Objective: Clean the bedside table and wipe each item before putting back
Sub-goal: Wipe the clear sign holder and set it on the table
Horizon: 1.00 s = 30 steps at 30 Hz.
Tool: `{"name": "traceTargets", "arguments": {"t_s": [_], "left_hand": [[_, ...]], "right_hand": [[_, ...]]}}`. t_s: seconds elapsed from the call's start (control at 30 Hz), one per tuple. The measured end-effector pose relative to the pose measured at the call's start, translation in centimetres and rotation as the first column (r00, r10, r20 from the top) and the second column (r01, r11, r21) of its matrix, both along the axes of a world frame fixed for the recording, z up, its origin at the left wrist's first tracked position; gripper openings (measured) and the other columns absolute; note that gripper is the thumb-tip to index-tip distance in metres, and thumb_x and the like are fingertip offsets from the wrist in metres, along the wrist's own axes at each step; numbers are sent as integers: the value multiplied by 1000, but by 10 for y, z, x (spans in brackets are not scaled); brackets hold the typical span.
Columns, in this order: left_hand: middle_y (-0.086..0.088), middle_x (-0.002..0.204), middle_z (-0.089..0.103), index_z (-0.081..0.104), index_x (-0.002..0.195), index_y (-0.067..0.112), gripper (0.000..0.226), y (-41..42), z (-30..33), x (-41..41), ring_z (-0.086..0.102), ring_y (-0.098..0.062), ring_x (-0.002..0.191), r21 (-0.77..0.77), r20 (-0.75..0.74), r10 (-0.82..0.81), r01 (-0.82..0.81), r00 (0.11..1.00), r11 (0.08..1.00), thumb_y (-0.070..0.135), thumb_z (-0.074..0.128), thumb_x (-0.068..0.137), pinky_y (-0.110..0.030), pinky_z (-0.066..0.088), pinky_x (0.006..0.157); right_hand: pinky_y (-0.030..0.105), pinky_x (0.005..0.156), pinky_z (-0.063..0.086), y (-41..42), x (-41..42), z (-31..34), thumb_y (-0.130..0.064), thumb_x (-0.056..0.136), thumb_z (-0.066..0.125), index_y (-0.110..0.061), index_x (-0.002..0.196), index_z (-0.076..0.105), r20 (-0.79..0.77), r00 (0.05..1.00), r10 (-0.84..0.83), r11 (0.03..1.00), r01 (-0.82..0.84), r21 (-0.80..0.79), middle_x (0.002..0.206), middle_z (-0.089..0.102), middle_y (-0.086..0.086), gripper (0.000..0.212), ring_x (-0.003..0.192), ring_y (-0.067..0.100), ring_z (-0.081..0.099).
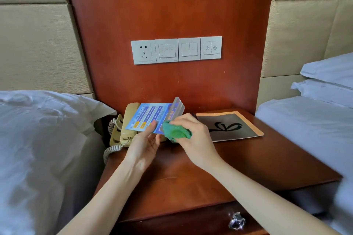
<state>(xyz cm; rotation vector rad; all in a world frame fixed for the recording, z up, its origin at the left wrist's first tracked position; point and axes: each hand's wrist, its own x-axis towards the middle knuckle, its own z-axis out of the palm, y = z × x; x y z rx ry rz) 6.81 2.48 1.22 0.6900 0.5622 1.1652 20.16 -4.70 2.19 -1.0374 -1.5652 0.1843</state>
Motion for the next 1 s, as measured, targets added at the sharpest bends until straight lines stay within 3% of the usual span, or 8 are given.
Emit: {"name": "traceTargets", "arguments": {"t_s": [0.27, 0.37, 0.43, 0.5, 0.63, 0.8, 0.9, 1.0], "left_hand": [[-6, 85, 76, 64, 104, 7, 17, -4, 2, 5, 70, -7, 60, 101, -47, -70, 74, 996, 992, 11, 63, 88, -13, 49, 44], [-4, 90, 76, 64, 109, 7, 20, 0, 2, 5, 72, -7, 67, 116, -10, -47, 48, 999, 992, 10, 61, 89, -13, 51, 47], [-2, 89, 76, 63, 108, 8, 18, 2, 3, 3, 71, -7, 67, 123, 12, -22, 20, 1000, 992, 9, 59, 91, -13, 50, 46], [-3, 88, 76, 63, 107, 7, 17, 2, 3, 2, 71, -7, 65, 133, 7, -19, 18, 1000, 991, 9, 59, 91, -13, 50, 45], [-3, 90, 76, 66, 102, 8, 13, 1, 2, 2, 71, -8, 68, 154, -47, -56, 63, 997, 986, 12, 59, 92, -14, 51, 47], [-1, 88, 75, 67, 100, 11, 15, 1, -2, 10, 67, -7, 62, 279, -261, -13, 89, 965, 956, 21, 58, 92, -16, 51, 51], [1, 92, 75, 65, 106, 14, 16, 0, 0, 19, 70, -7, 69, 363, -370, 30, 115, 928, 925, 20, 56, 95, -18, 52, 53], [4, 90, 76, 68, 98, 20, 14, 1, 7, 29, 71, -9, 71, 481, -466, 83, 173, 881, 860, 19, 54, 96, -21, 54, 54]], "right_hand": [[11, 76, 44, 11, 36, 25, 8, 81, 62, -8, 103, 70, -203, 938, -282, 954, 296, 44, 99, 61, 3, 29, 84, -2, 58], [17, 74, 49, -2, 26, -5, 12, 78, 63, -6, 103, 70, -37, 987, -153, 987, 155, 47, 97, 59, -2, 32, 88, 2, 59], [24, 75, 52, -10, 19, -20, 11, 77, 65, -6, 105, 70, 93, 996, 1, 1000, 2, -29, 99, 57, -1, 33, 90, 5, 58], [22, 77, 51, -10, 20, -24, 9, 77, 68, -7, 106, 70, 156, 985, 70, 995, -57, -86, 100, 57, 0, 33, 92, 5, 57], [11, 76, 45, -14, 36, -15, 7, 79, 69, -12, 107, 69, 231, 973, 25, 990, 8, -142, 102, 55, -6, 34, 98, 5, 55], [14, 76, 40, -33, 76, -11, 6, 79, 66, -16, 103, 69, 368, 924, -102, 968, 178, -179, 103, 51, -9, 33, 94, 7, 53], [17, 82, 39, -47, 95, -14, 0, 80, 67, -21, 107, 68, 467, 881, -77, 943, 216, -252, 106, 48, -13, 33, 101, 3, 48], [20, 89, 37, -54, 113, -17, -13, 81, 70, -26, 116, 63, 576, 817, 32, 906, 220, -362, 109, 47, -18, 37, 106, -1, 41]]}}
